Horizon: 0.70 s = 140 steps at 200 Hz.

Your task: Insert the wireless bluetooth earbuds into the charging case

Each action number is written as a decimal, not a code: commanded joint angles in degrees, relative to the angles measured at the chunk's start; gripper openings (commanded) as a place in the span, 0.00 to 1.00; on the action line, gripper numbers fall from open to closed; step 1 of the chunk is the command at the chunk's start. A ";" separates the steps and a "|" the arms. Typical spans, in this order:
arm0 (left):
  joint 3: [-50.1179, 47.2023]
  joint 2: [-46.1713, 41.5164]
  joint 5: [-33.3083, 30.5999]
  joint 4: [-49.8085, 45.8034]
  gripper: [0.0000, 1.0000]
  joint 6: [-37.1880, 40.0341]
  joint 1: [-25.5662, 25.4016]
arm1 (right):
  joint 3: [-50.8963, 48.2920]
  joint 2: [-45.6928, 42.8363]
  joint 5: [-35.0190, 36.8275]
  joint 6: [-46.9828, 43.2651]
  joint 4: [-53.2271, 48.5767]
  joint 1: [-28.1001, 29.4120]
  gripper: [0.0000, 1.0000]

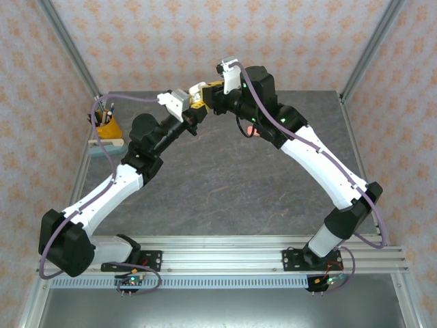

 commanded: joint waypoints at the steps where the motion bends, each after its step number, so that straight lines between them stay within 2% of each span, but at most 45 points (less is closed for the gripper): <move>1: 2.76 -1.07 -0.39 3.47 0.00 1.16 -0.39 | -0.59 -1.43 -3.73 -0.77 -1.90 0.38 0.23; 140: 2.67 -0.57 -0.30 3.65 0.00 0.72 -0.43 | 0.87 -2.09 1.62 -1.21 -3.00 0.32 0.37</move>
